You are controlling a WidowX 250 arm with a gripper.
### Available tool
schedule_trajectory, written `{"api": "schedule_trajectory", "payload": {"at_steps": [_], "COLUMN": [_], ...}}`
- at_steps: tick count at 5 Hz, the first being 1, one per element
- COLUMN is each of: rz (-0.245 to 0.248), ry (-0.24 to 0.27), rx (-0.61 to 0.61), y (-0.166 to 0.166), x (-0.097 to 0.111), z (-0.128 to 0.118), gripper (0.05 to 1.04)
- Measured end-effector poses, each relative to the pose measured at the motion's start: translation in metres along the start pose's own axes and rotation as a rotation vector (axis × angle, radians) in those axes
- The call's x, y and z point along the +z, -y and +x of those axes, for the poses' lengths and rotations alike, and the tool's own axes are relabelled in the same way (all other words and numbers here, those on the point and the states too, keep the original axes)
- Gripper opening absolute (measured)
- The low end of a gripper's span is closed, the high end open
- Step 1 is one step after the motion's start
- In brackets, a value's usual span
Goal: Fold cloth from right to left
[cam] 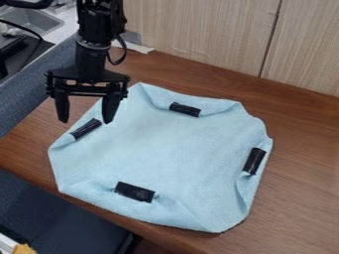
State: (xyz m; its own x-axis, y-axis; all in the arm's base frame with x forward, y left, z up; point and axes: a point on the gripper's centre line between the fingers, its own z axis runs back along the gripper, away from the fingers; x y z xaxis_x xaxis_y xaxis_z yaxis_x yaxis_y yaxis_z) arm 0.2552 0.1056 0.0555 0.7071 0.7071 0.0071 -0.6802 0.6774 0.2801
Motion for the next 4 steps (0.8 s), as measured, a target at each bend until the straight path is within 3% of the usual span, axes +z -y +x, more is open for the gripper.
{"api": "schedule_trajectory", "payload": {"at_steps": [1, 2, 4], "rz": [0.012, -0.031, -0.126], "ry": [-0.026, -0.015, 0.063], "rx": [-0.011, -0.128, -0.322], "y": [0.001, 0.020, 0.065], "x": [-0.008, -0.014, -0.003], "z": [-0.003, -0.016, -0.037], "gripper": [1.001, 1.001, 1.001]}}
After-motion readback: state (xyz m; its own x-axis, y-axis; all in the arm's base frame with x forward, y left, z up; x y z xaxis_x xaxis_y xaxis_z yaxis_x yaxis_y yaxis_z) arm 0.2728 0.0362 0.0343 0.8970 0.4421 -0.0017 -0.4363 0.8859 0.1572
